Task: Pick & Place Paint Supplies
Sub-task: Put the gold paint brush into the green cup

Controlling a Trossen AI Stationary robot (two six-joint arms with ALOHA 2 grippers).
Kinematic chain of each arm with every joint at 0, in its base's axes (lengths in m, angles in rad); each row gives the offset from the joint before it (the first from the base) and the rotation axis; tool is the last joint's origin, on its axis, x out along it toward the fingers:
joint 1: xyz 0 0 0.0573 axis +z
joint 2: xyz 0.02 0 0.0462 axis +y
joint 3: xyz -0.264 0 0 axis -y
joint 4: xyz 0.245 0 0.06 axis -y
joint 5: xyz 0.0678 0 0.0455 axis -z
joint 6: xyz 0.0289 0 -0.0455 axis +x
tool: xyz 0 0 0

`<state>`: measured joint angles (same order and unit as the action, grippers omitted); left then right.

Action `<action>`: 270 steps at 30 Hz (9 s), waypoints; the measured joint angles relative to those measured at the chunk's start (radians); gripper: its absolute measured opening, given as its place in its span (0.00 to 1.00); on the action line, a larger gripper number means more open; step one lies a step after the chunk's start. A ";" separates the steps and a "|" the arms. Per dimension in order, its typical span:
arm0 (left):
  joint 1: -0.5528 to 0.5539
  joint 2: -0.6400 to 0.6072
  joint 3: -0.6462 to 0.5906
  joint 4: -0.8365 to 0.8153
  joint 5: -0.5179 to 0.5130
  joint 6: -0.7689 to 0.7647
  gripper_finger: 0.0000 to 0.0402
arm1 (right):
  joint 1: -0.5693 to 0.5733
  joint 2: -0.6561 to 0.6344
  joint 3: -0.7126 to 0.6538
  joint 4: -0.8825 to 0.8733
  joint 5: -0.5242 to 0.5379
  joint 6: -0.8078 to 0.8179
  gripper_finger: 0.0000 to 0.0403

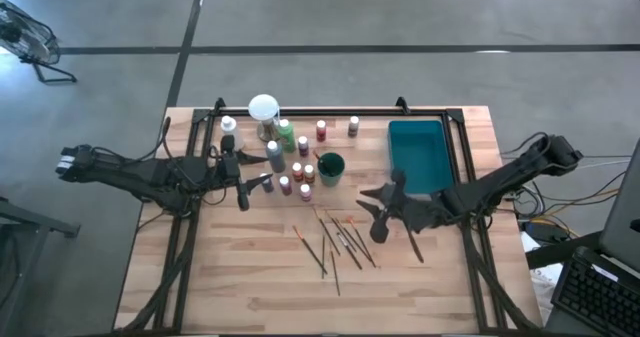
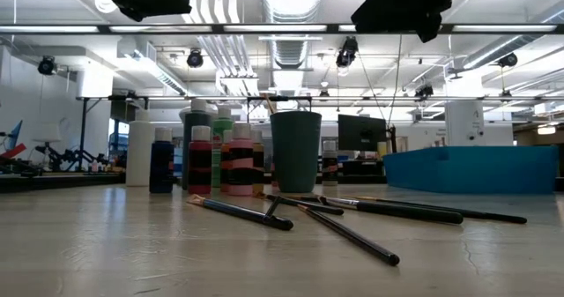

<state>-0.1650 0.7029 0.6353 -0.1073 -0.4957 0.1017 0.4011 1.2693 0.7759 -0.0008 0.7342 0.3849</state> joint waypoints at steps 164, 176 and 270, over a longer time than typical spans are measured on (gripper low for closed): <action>0.000 0.008 0.000 -0.024 0.000 -0.023 0.50 | -0.213 0.821 0.616 -0.813 -0.472 0.603 0.33; 0.000 0.008 0.000 -0.024 0.000 -0.023 0.50 | -0.224 0.823 0.613 -0.834 -0.430 0.575 0.26; 0.000 0.007 0.000 -0.013 0.001 -0.026 0.50 | -0.466 0.177 0.246 0.336 -0.315 -0.567 0.02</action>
<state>-0.1654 0.7101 0.6353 -0.1204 -0.4950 0.0753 -0.0646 1.4460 1.0216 0.3350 0.4194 -0.1820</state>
